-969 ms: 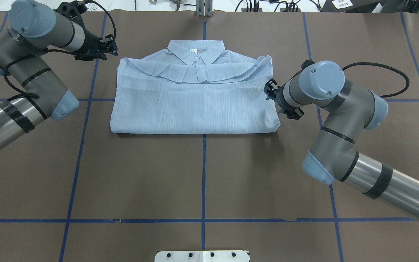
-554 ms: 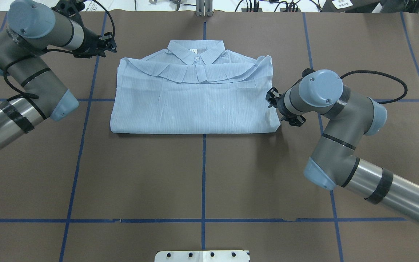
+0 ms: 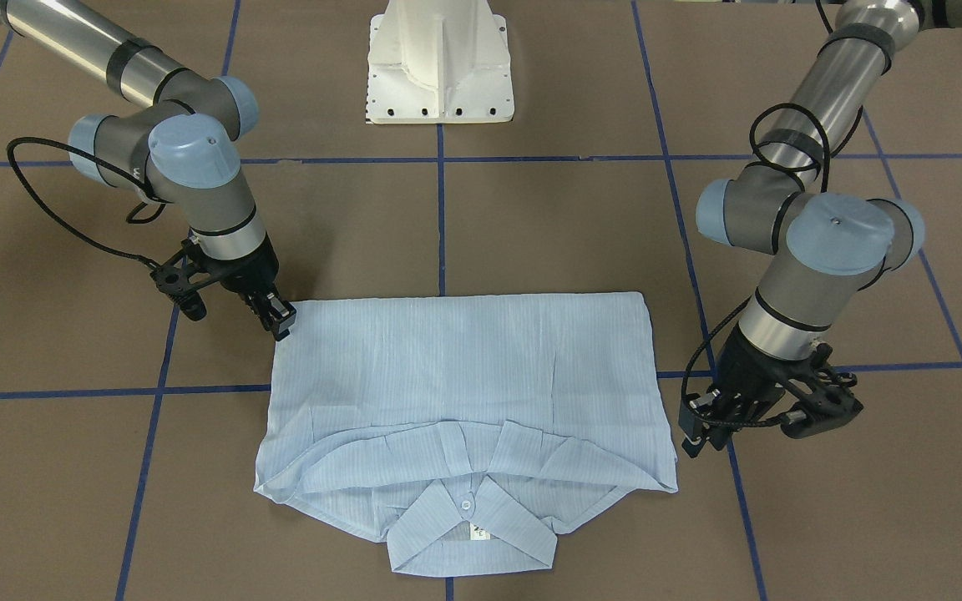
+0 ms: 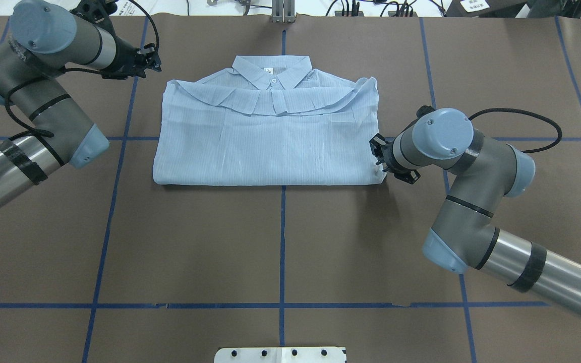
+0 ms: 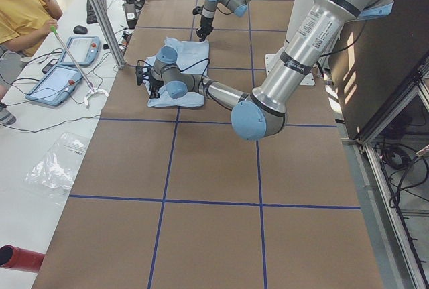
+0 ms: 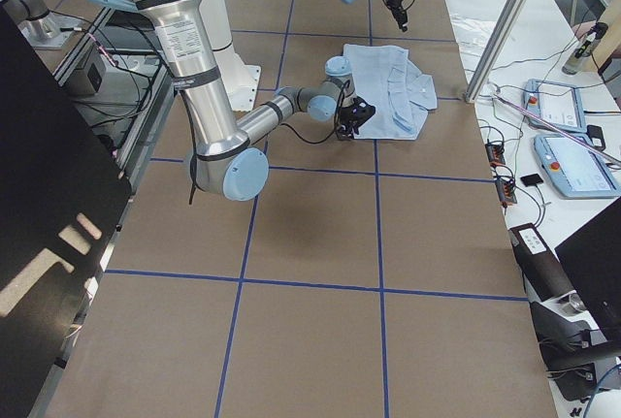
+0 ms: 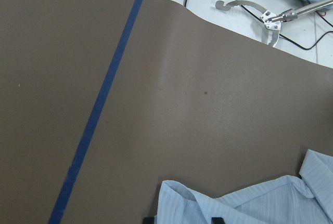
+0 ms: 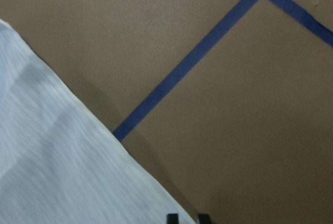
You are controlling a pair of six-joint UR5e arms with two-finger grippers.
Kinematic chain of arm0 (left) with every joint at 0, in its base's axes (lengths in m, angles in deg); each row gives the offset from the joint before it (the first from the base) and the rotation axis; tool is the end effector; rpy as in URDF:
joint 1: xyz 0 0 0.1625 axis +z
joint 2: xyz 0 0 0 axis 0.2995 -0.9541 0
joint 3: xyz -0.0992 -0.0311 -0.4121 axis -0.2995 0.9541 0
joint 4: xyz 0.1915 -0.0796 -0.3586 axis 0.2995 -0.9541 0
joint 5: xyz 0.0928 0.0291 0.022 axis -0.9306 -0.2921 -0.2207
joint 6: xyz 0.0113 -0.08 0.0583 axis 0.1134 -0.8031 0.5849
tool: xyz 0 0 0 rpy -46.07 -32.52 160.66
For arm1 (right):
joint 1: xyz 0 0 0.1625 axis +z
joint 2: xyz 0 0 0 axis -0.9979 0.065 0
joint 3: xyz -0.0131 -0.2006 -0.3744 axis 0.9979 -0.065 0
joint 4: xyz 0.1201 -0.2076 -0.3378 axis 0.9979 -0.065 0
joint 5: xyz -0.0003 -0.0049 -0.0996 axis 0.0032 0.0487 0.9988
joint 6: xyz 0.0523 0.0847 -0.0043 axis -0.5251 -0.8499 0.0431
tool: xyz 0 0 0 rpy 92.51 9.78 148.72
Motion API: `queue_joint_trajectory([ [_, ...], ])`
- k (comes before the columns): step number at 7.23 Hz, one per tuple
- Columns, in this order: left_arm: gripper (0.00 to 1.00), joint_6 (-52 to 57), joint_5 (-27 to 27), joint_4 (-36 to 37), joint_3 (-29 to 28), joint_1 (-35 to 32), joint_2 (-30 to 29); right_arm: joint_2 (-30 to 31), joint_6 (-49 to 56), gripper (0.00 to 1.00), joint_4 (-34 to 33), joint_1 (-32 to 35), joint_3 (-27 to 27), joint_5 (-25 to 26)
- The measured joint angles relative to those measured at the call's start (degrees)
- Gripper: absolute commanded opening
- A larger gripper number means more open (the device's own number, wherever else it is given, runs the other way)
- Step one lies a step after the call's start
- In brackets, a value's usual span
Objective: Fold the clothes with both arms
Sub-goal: 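Lower the right gripper to the folded shirt's side edge nearest it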
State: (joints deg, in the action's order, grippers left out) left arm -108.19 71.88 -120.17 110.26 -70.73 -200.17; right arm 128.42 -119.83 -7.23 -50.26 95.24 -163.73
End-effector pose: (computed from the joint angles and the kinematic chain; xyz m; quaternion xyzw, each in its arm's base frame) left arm 0.3662 -0.6608 0.3676 0.1480 0.4755 -0.2126 0.8407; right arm -0.4670 -0.4793 0.3732 -0.0422 -0.4037 0.4027 0.8204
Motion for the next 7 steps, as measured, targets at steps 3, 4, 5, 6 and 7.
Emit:
queue_joint_trajectory([
  [3,0.47,-0.2,0.0,0.0,0.0,0.1,0.0,1.9,0.3,0.00,-0.6,-0.2,3.6,-0.4],
  [4,0.48,-0.2,0.0,0.0,0.0,0.1,0.0,2.4,0.4,0.00,-0.7,-0.3,4.1,-0.4],
  [5,0.49,-0.2,0.0,0.0,0.0,0.1,0.0,2.6,0.4,0.00,-0.7,-0.4,4.4,-0.4],
  [6,0.49,-0.2,0.0,-0.1,-0.1,0.2,0.0,2.7,0.4,0.45,-0.7,-0.4,4.7,-0.4],
  [7,0.49,-0.2,-0.1,-0.2,-0.1,0.2,0.0,2.6,0.4,0.57,-0.7,-0.5,4.9,-0.4],
])
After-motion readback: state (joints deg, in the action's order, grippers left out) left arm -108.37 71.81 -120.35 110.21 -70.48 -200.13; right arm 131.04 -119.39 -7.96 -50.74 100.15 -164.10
